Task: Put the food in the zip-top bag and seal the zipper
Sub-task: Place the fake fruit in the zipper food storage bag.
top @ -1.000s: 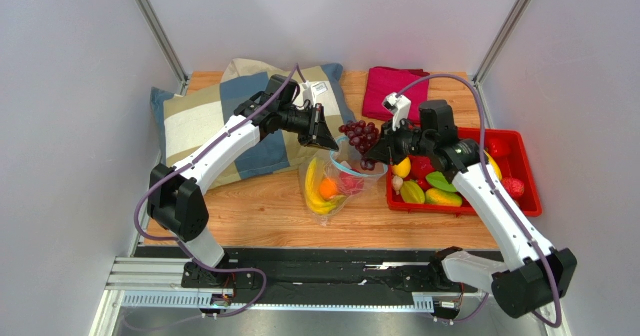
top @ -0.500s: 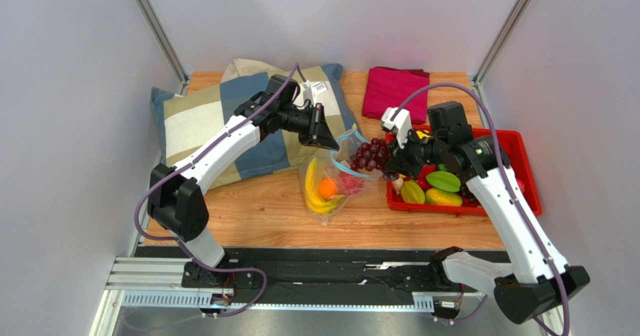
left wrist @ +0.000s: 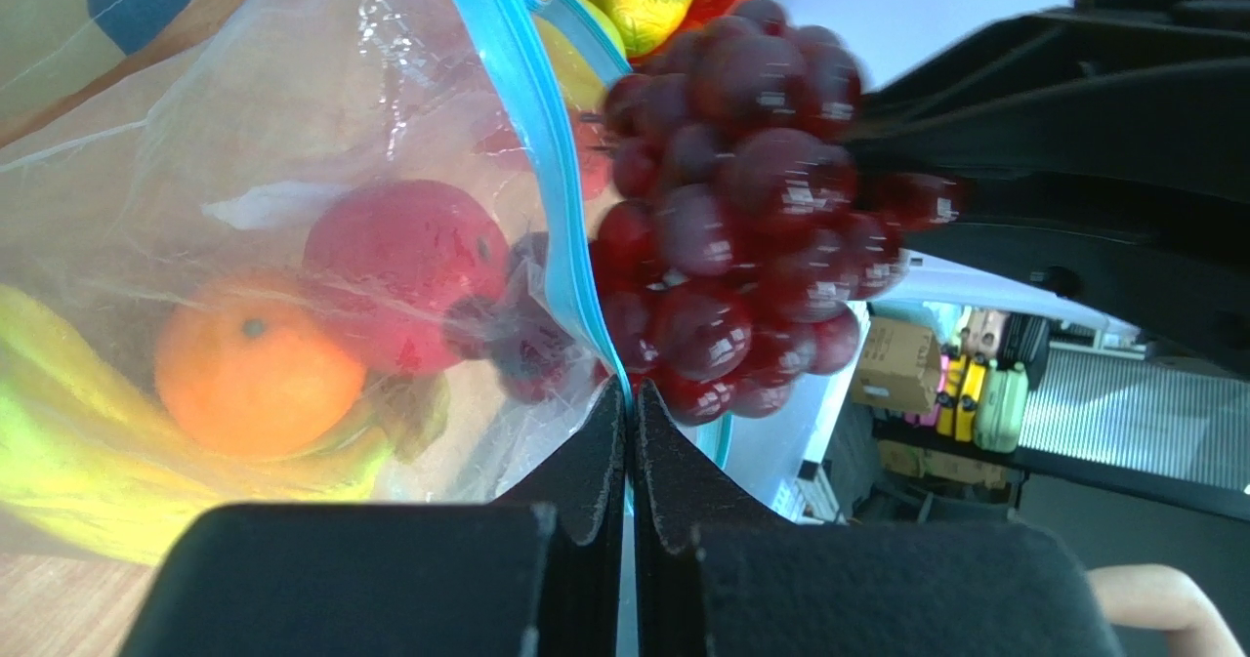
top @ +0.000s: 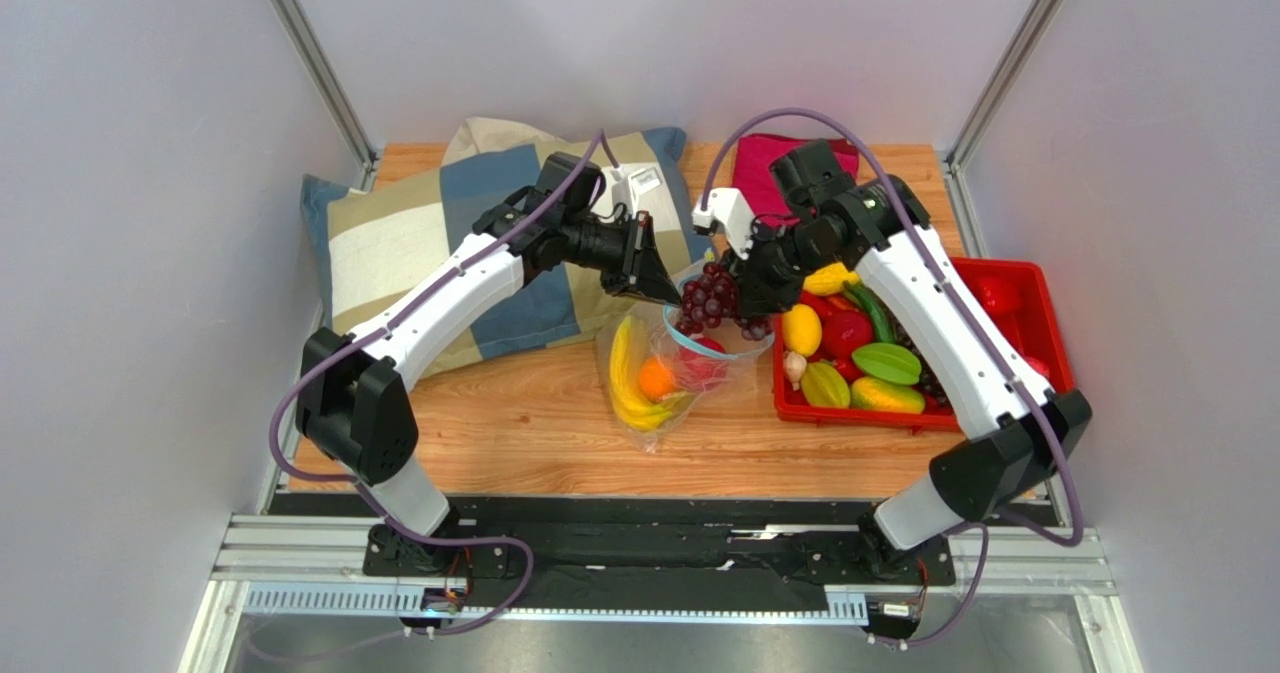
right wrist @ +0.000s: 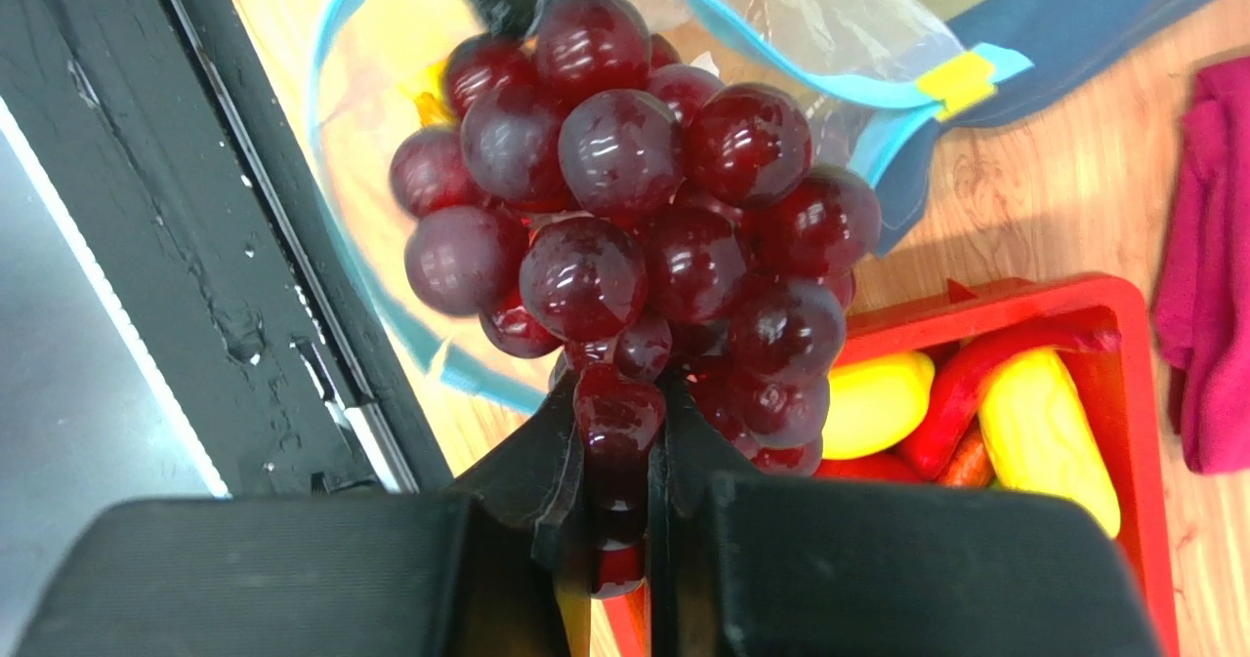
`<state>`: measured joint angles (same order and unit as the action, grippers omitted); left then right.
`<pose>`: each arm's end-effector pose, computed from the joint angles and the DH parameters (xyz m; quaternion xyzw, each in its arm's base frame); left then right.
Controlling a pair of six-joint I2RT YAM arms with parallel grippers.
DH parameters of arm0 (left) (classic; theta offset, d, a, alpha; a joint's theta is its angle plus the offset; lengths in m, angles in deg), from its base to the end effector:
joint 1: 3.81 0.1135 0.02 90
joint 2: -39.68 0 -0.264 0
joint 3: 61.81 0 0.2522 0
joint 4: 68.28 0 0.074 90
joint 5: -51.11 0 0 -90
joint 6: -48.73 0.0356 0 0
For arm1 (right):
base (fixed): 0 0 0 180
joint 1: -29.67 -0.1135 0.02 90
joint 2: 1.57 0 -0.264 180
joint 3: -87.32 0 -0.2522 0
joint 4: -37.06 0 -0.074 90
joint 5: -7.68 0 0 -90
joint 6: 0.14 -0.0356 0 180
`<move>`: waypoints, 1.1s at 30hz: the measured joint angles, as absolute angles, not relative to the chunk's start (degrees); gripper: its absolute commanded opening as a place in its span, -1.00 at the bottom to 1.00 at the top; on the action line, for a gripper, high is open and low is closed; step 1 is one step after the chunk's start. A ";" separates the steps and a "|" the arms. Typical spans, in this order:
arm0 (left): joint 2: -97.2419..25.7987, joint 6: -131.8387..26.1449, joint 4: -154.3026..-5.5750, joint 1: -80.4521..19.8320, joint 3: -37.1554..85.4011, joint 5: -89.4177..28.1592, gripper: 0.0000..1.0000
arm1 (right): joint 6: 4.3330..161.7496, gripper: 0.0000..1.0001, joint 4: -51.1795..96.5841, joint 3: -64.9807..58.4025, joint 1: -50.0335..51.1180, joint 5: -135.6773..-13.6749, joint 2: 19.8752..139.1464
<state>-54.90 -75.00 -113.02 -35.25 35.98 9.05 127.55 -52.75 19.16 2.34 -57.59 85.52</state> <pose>0.2986 -0.2135 0.3259 0.1501 0.8364 -0.5141 0.1165 0.2423 0.1420 0.3863 -0.5516 0.7795 0.1892 0.2289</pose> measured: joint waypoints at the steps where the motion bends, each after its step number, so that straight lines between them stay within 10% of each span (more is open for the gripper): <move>1: -54.86 -74.85 -113.02 -35.25 35.98 9.05 -1.00 | 127.68 -1.00 -53.08 20.21 2.05 -57.87 86.92; 22: -51.97 -75.57 -108.94 -34.07 32.35 10.19 -1.00 | 118.74 -0.85 -55.29 21.50 -0.42 -50.05 95.97; 33: -50.81 -75.51 -107.45 -33.57 30.69 11.63 -1.00 | 109.71 0.32 -53.96 21.52 -0.44 -43.55 97.26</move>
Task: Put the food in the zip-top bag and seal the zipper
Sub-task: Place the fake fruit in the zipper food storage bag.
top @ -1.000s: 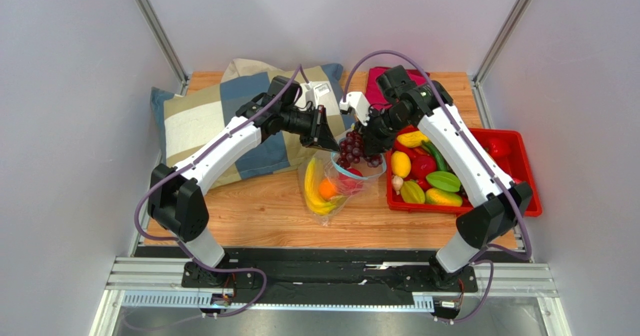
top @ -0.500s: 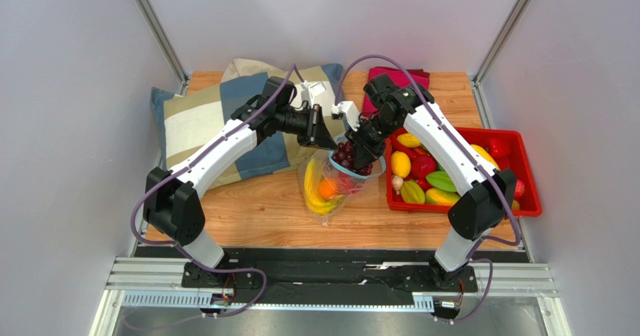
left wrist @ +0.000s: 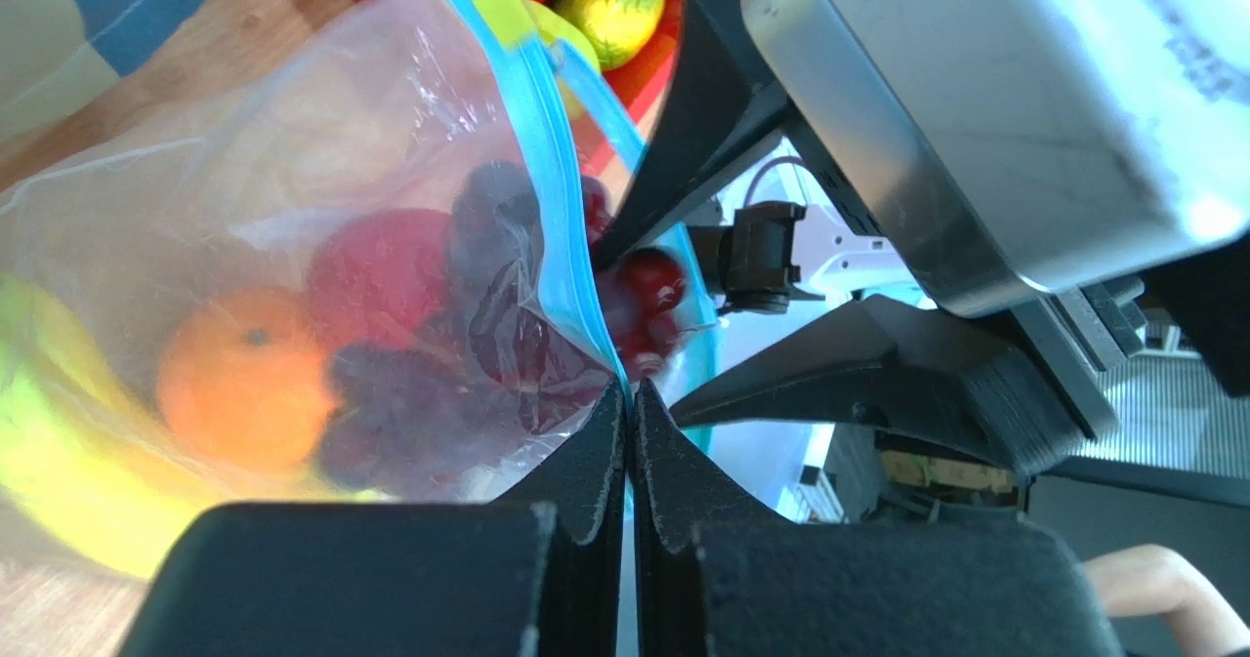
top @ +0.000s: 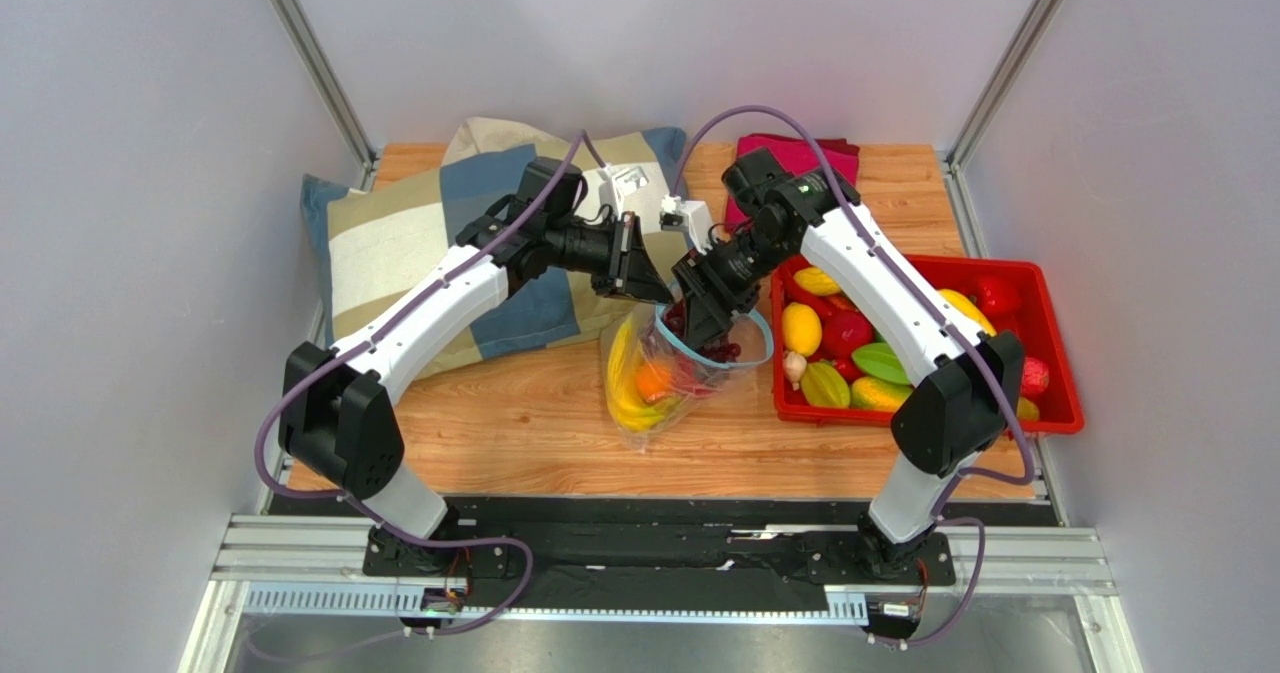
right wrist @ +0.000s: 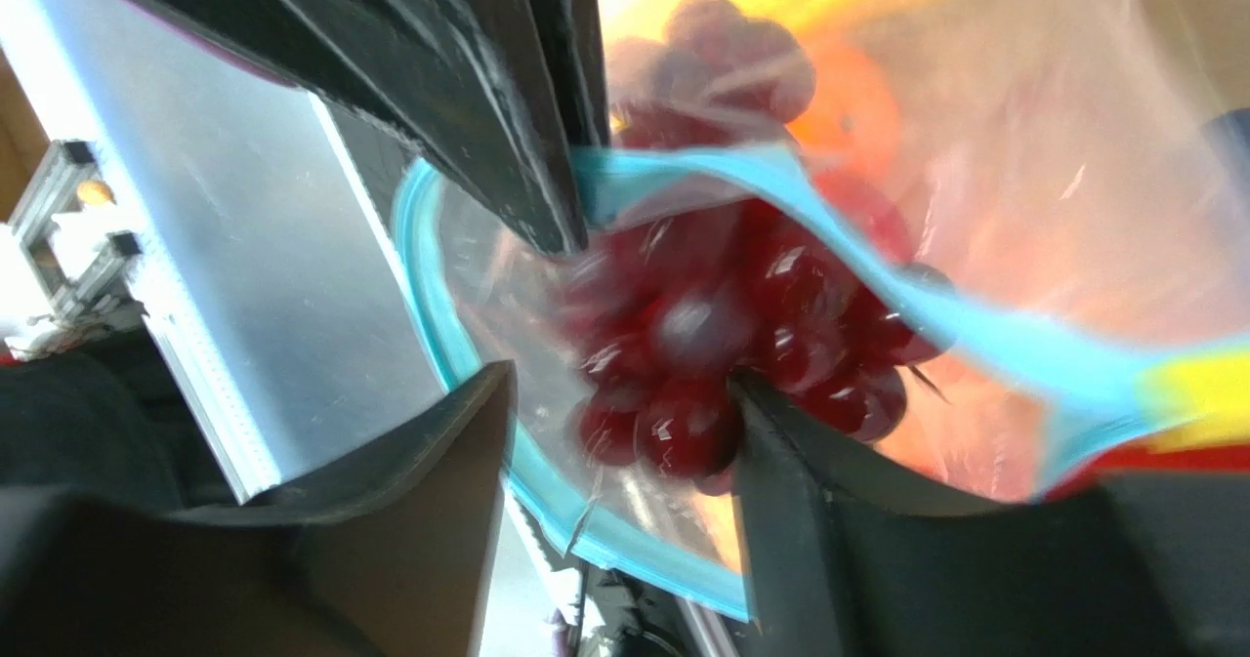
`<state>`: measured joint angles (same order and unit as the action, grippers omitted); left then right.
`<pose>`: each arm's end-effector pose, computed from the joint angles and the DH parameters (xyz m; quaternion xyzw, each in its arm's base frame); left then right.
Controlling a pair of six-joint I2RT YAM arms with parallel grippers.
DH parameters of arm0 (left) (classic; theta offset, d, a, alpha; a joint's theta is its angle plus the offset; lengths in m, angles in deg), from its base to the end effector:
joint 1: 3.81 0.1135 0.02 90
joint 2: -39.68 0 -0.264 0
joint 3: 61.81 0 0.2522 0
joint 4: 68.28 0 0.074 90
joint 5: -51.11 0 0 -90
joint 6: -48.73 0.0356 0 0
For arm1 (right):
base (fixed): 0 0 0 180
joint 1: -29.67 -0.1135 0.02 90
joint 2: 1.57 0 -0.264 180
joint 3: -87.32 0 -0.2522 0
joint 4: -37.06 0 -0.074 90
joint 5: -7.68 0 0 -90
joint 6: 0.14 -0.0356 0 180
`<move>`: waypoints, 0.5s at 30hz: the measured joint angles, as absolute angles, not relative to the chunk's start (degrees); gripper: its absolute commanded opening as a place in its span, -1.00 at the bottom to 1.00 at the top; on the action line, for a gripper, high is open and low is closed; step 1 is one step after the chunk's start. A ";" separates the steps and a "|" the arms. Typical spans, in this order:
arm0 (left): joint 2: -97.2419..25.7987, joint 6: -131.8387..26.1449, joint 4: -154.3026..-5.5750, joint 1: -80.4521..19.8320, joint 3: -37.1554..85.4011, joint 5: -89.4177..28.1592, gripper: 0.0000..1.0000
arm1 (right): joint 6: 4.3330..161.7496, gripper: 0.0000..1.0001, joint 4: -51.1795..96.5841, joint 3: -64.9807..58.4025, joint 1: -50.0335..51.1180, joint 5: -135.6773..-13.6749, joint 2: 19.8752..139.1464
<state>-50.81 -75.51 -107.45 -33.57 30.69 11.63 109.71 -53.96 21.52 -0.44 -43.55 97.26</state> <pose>0.2913 -0.1982 0.3280 0.1581 0.8167 -0.5373 0.1387 0.2734 0.1843 0.3426 -0.4328 0.8309 0.3385 0.0879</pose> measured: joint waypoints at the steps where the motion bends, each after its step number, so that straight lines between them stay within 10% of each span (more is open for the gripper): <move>1: -50.79 -75.53 -107.30 -33.50 30.61 11.87 -1.00 | 109.25 0.33 -53.80 21.52 -0.35 -43.07 97.26; 15: -50.75 -75.48 -106.58 -31.78 29.88 12.68 -1.00 | 105.95 0.26 -51.01 10.50 16.92 -44.58 87.05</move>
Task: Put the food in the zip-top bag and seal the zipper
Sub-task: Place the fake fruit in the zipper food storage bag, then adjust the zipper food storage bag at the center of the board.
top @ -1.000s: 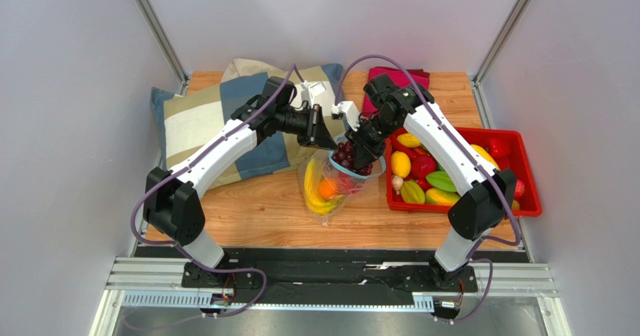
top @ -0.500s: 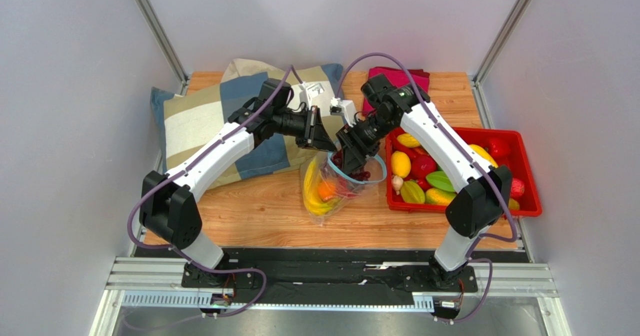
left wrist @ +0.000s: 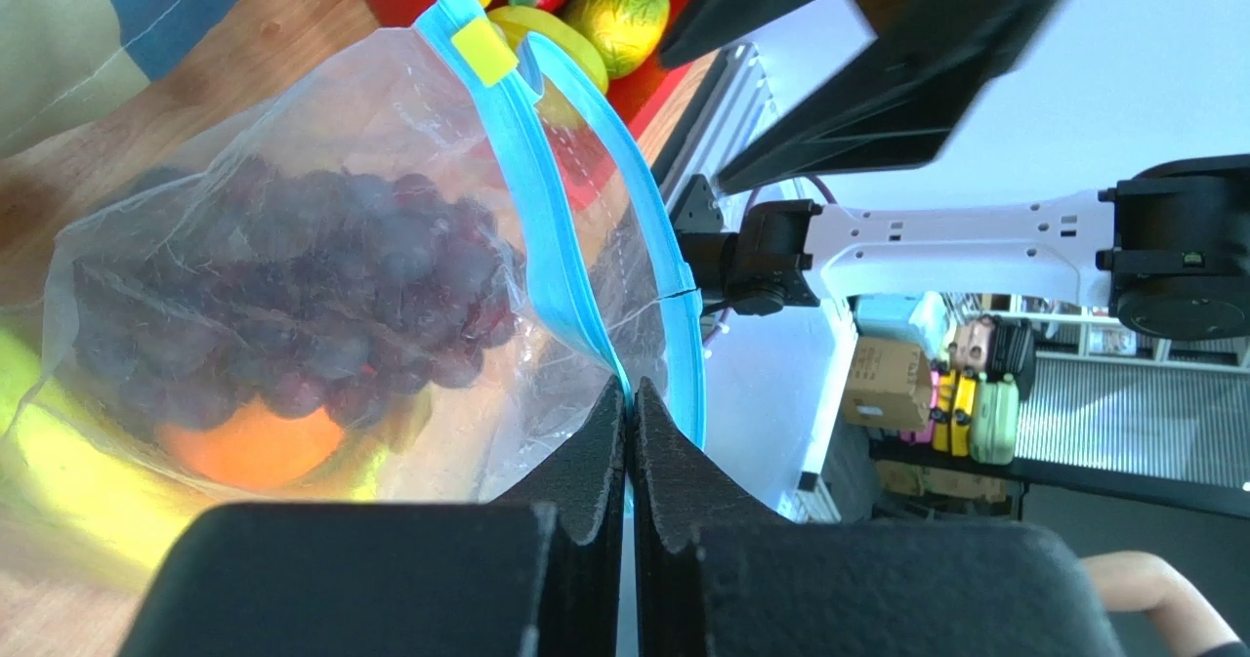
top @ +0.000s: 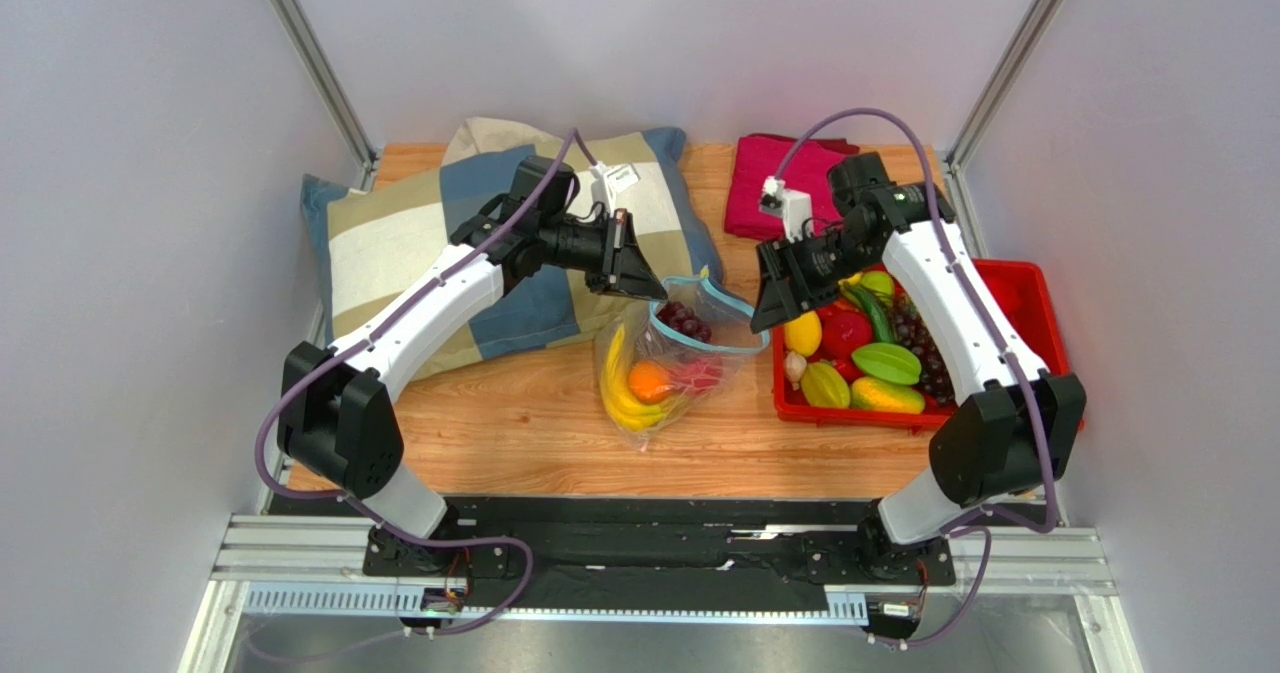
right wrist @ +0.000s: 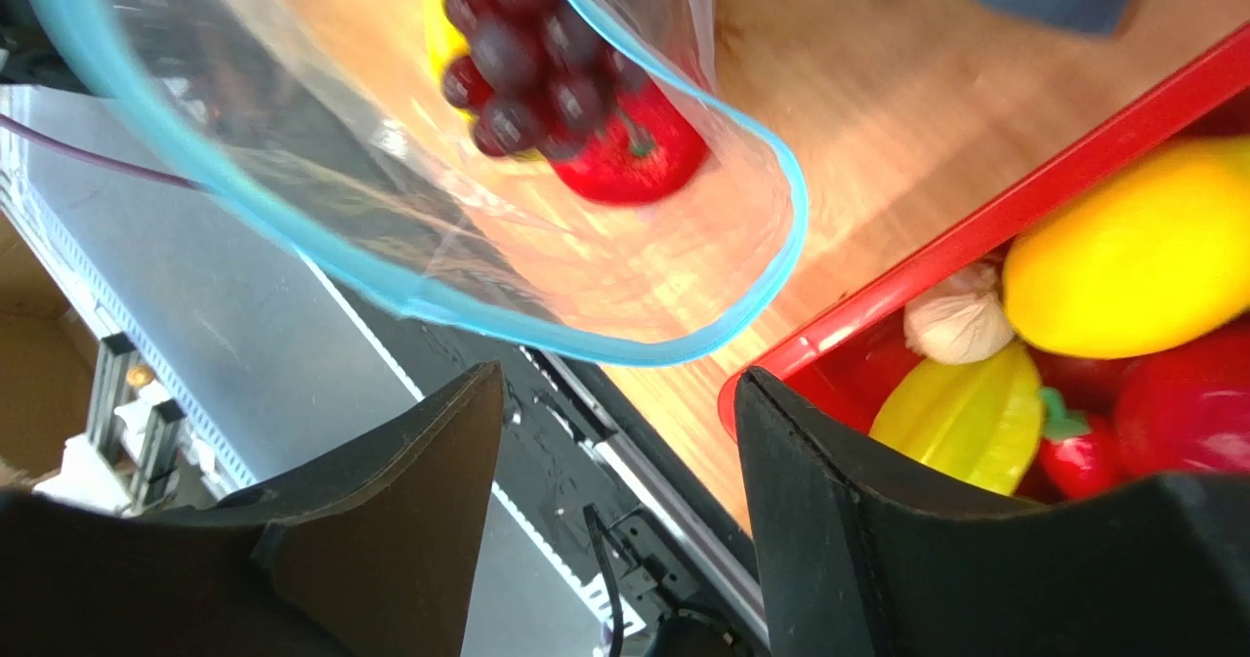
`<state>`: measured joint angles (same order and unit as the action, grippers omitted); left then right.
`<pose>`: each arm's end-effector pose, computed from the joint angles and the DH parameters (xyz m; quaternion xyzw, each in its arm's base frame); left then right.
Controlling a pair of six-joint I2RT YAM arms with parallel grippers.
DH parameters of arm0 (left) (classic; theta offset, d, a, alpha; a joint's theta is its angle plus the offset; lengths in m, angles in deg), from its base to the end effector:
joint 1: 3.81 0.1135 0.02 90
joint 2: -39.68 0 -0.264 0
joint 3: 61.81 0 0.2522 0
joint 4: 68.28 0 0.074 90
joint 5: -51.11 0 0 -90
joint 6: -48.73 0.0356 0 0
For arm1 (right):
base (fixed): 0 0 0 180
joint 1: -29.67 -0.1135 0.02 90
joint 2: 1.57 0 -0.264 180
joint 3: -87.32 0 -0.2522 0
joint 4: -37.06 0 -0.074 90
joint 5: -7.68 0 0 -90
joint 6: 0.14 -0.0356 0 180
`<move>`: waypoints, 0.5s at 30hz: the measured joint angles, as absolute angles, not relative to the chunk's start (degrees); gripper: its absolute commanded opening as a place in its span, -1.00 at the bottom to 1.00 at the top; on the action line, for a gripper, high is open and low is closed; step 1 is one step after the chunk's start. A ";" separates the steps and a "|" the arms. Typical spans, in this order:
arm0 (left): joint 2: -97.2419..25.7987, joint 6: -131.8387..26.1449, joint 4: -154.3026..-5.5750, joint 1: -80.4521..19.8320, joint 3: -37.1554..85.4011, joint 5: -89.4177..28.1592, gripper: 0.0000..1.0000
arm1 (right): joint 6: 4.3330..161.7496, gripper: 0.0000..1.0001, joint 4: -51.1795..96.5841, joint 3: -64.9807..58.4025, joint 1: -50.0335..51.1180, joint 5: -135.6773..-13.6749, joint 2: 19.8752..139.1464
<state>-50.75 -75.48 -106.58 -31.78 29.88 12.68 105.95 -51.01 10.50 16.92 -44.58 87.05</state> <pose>0.2968 -0.1892 0.3251 0.1498 0.8153 -0.5408 0.1428 0.2749 0.0845 0.3429 -0.2781 0.8954 0.3160 0.1450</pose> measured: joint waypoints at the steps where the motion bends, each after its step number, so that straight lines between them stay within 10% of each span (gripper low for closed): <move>1: -50.75 -75.44 -106.64 -31.78 29.88 12.68 -1.00 | 105.84 0.27 -50.72 9.32 16.81 -44.87 87.38; 7: -50.75 -75.18 -107.30 -31.78 29.91 12.68 -1.00 | 104.47 0.03 -48.60 5.02 15.93 -45.24 92.62; 10: -50.73 -74.52 -107.71 -31.78 29.91 12.66 -1.00 | 103.96 -0.92 -47.40 4.91 15.93 -45.30 94.83; 15: -49.76 -72.95 -109.64 -31.78 29.91 11.83 -1.00 | 103.35 -1.00 -48.03 5.35 15.98 -42.07 95.46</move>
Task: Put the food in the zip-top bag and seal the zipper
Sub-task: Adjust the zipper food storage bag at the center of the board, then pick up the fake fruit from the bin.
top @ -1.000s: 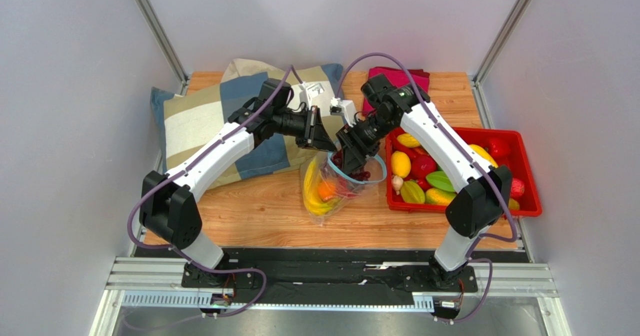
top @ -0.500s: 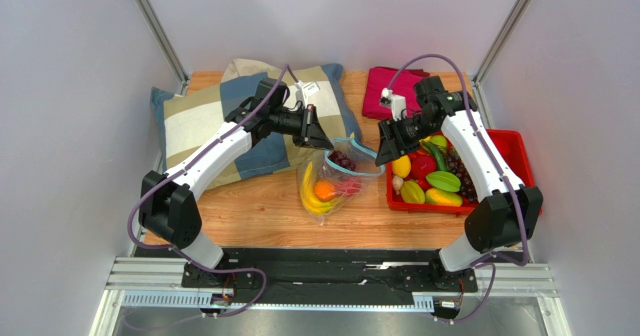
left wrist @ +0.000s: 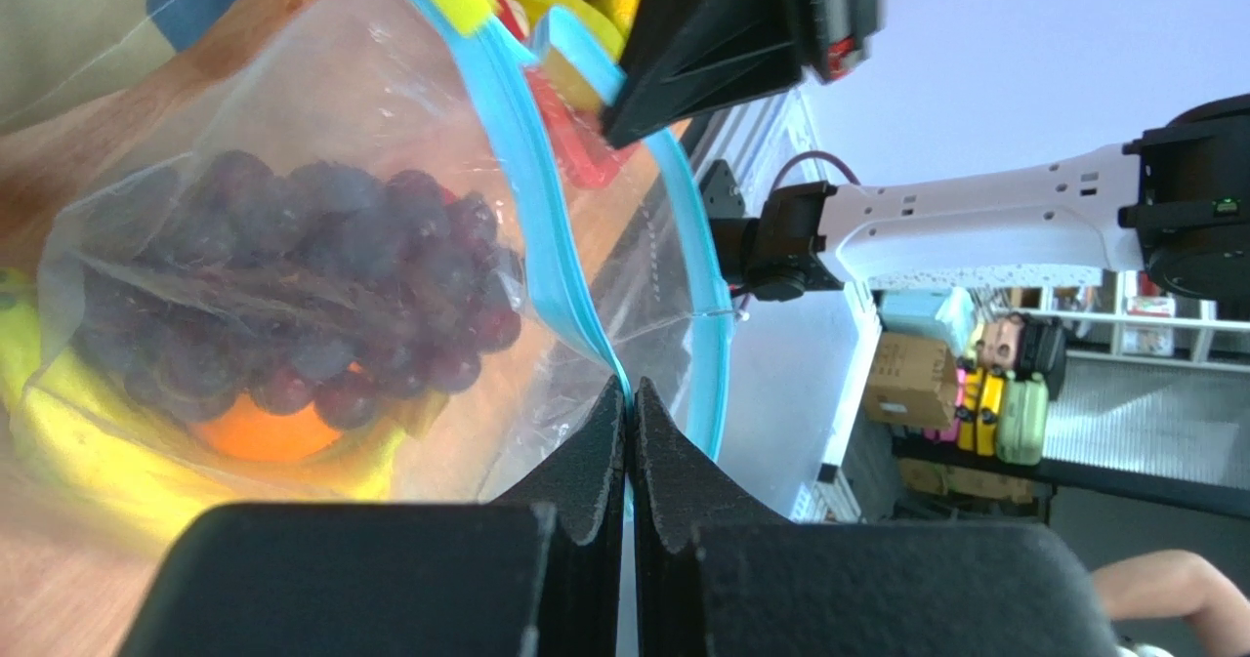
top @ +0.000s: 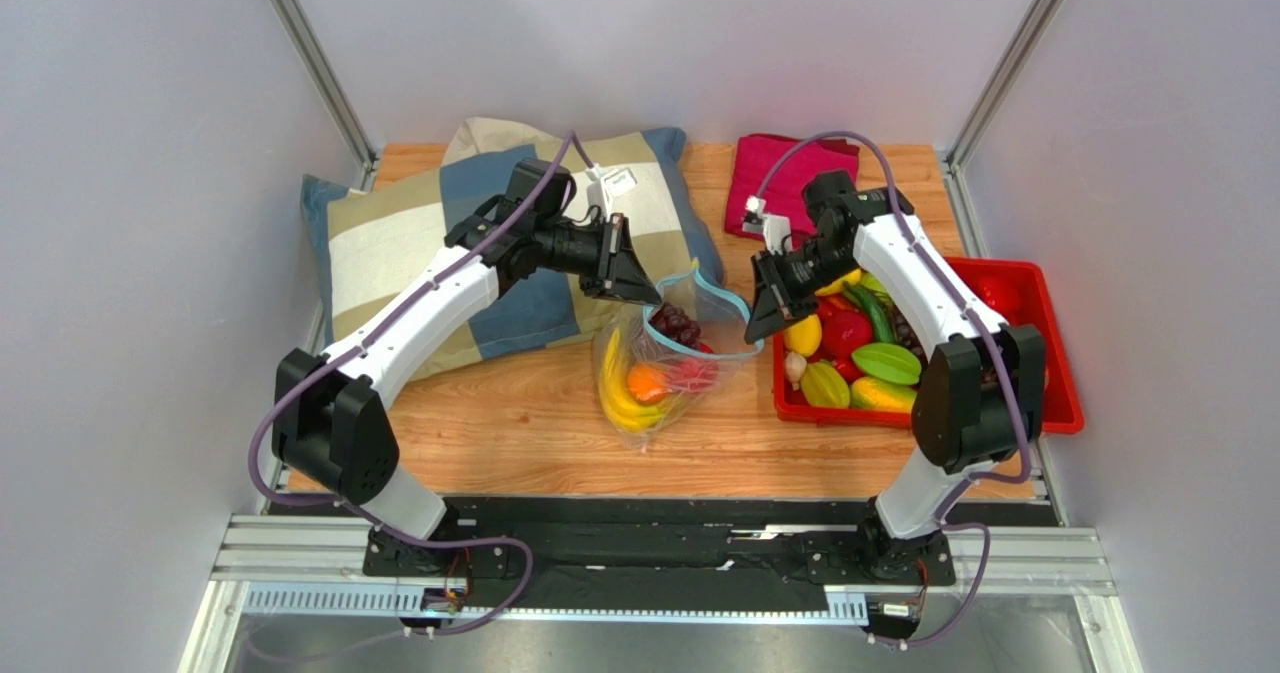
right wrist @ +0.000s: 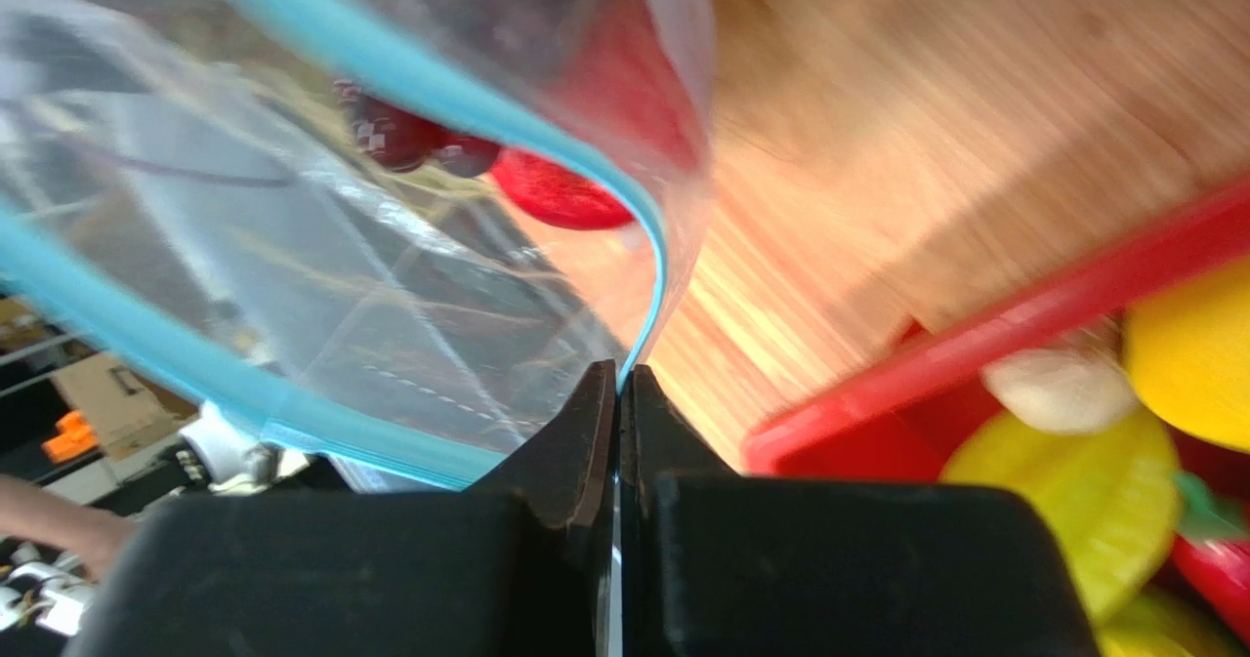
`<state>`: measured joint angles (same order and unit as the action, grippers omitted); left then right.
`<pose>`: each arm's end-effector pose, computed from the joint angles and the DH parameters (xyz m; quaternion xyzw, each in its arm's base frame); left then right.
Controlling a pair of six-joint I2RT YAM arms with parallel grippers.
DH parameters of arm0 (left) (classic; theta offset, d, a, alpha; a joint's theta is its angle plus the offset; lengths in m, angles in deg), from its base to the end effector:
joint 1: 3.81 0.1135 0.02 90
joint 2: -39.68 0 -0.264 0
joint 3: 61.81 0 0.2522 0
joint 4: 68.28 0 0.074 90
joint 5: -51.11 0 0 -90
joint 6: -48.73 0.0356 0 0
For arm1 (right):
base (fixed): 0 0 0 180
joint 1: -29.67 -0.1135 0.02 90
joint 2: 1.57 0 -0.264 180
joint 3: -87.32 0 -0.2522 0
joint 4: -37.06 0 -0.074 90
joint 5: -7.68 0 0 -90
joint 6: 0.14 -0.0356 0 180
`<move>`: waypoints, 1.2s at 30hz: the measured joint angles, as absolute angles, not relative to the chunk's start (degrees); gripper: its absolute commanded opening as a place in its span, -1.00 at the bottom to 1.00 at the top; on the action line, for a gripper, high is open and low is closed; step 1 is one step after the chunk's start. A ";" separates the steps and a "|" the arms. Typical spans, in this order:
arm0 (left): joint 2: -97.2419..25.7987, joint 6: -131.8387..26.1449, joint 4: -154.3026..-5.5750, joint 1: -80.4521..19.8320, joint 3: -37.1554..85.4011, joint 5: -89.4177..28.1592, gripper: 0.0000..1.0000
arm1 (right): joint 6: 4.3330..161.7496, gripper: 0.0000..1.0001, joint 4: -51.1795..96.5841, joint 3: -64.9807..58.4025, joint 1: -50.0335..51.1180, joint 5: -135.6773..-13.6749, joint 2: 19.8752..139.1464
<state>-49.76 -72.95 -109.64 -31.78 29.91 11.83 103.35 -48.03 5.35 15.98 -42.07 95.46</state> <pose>0.2912 -0.1858 0.3267 0.1576 0.8214 -0.5287 0.1447 0.3005 0.0969 0.2793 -0.2376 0.9073 0.3437 0.0478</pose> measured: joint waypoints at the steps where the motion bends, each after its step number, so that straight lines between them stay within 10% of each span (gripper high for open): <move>1: -49.22 -72.47 -110.58 -31.80 29.93 11.35 -1.00 | 103.07 -1.00 -48.19 5.87 15.98 -40.12 94.98; 17: -53.39 -67.46 -121.05 -34.53 35.20 1.88 -1.00 | 99.79 -0.98 -44.86 10.26 11.80 -37.24 84.34; 24: -53.59 -67.48 -120.67 -34.49 35.15 1.77 -1.00 | 102.85 0.43 -48.38 10.77 14.07 -41.46 86.17; 36: -52.85 -67.33 -120.39 -35.60 35.15 2.43 -1.00 | 117.93 0.48 -52.53 15.09 37.26 -48.45 85.98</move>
<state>-52.85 -67.33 -120.39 -35.60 35.15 2.43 117.93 -52.54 15.09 37.26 -48.45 85.98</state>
